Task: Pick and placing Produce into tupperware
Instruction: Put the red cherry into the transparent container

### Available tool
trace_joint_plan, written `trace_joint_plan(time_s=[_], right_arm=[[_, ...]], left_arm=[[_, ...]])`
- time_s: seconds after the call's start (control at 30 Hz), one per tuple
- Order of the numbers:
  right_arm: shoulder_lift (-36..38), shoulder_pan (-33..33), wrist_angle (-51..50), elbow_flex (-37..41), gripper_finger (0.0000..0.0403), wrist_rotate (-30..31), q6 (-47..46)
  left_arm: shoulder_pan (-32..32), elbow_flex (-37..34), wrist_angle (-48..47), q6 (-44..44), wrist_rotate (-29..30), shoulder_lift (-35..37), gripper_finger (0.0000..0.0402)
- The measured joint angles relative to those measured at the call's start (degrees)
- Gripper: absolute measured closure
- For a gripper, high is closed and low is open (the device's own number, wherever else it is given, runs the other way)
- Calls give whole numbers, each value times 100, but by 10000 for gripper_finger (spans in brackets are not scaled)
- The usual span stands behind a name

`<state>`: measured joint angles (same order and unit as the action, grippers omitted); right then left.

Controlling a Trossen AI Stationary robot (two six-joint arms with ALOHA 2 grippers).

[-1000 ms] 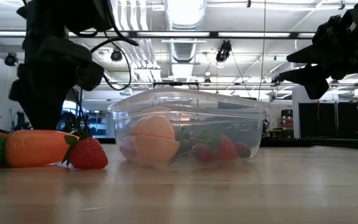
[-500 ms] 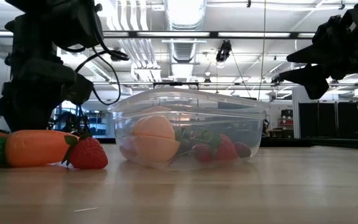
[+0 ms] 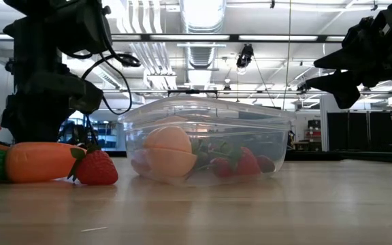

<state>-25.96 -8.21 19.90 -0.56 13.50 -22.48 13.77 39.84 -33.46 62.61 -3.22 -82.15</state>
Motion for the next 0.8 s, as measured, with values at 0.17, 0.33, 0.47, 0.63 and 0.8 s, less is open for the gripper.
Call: trace_joint_plan(time_s=[0.17, 0.33, 0.47, 0.63, 0.8], right_arm=[[0, -2, 0, 0, 177, 0, -2], [0, -2, 0, 0, 177, 0, 0], [0, -1, 0, 0, 177, 2, -2], [0, -1, 0, 0, 177, 0, -1], [0, -2, 0, 0, 177, 0, -2]], left_arm=[[11, -100, 21, 0, 71, 8, 273], [38, -169, 40, -2, 88, 23, 298], [39, -15, -60, -52, 36, 33, 310], [44, 567, -7, -722, 340, 42, 318], [23, 1149, 67, -1788, 1232, 37, 318]])
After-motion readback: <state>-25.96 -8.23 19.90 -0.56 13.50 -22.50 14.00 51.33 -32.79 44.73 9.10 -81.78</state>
